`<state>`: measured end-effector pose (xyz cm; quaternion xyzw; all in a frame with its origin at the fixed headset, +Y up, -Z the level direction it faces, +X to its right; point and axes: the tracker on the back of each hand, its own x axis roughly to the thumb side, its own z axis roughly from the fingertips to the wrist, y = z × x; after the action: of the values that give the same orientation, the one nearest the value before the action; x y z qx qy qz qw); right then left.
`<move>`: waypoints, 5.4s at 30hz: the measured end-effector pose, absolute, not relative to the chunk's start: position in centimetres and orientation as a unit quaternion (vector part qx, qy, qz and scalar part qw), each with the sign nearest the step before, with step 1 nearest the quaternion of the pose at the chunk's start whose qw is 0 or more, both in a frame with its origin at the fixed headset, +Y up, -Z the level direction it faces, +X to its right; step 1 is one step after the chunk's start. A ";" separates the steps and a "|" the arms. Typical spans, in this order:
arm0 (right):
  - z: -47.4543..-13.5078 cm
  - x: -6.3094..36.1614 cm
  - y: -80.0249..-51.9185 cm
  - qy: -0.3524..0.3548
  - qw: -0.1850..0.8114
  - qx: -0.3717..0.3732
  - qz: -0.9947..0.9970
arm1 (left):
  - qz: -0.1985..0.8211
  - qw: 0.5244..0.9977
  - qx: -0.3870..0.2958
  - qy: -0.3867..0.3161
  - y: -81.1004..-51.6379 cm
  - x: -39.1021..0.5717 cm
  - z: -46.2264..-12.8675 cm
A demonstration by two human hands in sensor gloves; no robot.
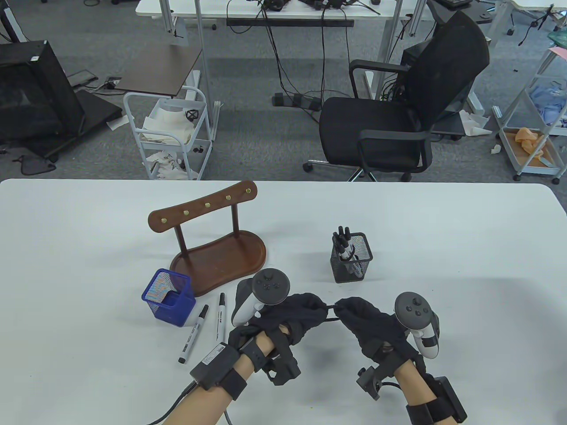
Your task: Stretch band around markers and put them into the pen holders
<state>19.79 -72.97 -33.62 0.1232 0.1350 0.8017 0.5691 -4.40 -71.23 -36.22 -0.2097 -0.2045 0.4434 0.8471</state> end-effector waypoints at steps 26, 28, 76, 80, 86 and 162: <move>-34.5 19.4 -74.6 0.256 0.770 0.196 0.551 | 0.487 0.827 -0.187 -0.211 -70.8 -4.6 -36.9; -34.6 19.1 -74.7 0.282 0.754 0.218 0.552 | 0.495 0.820 -0.192 -0.212 -70.8 -4.5 -36.8; -34.2 18.8 -73.6 0.327 0.628 0.279 0.649 | 0.516 0.763 -0.276 -0.273 -70.9 -4.6 -38.0; -34.3 19.0 -73.8 0.322 0.617 0.273 0.664 | 0.496 0.791 -0.251 -0.255 -70.2 -5.0 -37.9; -34.2 18.9 -73.8 0.324 0.607 0.269 0.674 | 0.472 0.814 -0.241 -0.238 -69.9 -5.7 -37.6; -34.2 19.1 -74.2 0.328 0.560 0.243 0.721 | -0.026 0.982 -0.176 0.064 -73.2 -18.7 -32.7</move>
<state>19.06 -74.16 -34.16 0.2432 0.3275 0.7210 0.5600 -18.73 -73.23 -32.73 -0.1759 0.0636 -0.0262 0.9820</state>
